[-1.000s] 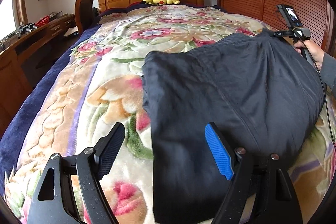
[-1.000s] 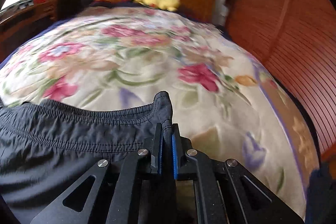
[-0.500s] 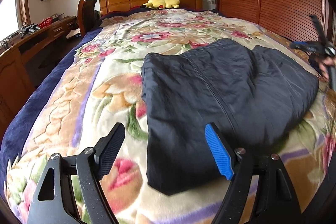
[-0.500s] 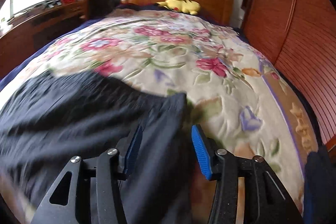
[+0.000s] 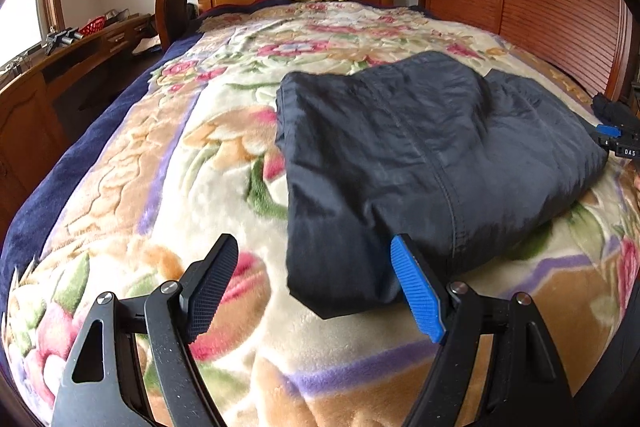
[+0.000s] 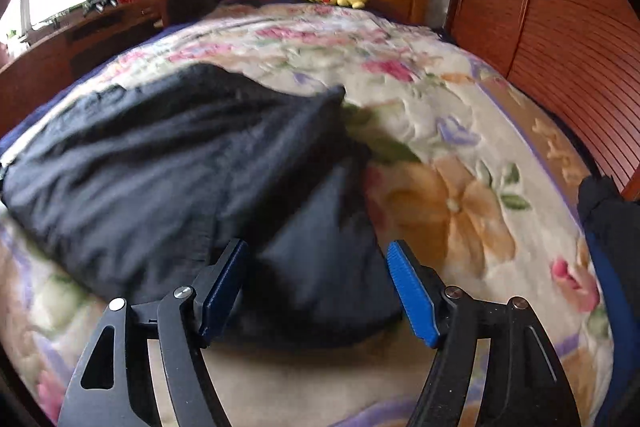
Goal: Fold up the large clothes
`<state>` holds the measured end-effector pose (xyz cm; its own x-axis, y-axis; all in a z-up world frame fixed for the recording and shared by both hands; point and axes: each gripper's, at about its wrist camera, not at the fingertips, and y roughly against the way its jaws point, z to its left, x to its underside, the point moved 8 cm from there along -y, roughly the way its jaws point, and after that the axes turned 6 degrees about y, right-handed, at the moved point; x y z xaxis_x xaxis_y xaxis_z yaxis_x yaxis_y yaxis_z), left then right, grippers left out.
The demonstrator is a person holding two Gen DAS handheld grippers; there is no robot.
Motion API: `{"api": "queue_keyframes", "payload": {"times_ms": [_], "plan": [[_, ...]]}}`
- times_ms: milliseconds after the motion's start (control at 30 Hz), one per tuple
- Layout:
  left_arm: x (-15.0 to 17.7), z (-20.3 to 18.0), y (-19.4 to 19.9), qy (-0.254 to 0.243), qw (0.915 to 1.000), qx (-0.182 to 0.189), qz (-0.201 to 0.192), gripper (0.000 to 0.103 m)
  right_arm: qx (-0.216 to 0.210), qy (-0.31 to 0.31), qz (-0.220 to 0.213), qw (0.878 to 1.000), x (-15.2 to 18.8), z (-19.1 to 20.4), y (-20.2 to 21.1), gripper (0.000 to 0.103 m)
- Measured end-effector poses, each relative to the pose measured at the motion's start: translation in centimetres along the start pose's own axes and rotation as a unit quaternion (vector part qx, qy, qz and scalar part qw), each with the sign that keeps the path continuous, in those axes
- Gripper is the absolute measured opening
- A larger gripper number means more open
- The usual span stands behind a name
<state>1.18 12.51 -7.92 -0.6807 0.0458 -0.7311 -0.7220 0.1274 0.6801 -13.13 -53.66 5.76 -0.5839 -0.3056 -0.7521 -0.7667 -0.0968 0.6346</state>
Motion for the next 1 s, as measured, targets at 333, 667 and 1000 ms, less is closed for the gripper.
{"api": "queue_keyframes", "payload": {"times_ms": [333,667,1000], "plan": [[1.3,0.4,-1.3,0.021,0.9998,0.002,-0.005,0.08,-0.053,-0.05,0.002,0.997,1.3,-0.7,-3.5,0.078],[1.7,0.7,-1.3,0.026,0.9996,-0.001,-0.012,0.08,-0.057,-0.052,0.009,0.997,1.7,-0.6,-3.6,0.078],[1.2,-0.8,-1.4,0.006,0.9997,0.025,0.003,0.043,-0.109,-0.046,0.027,0.993,1.2,1.4,-3.0,0.041]]}}
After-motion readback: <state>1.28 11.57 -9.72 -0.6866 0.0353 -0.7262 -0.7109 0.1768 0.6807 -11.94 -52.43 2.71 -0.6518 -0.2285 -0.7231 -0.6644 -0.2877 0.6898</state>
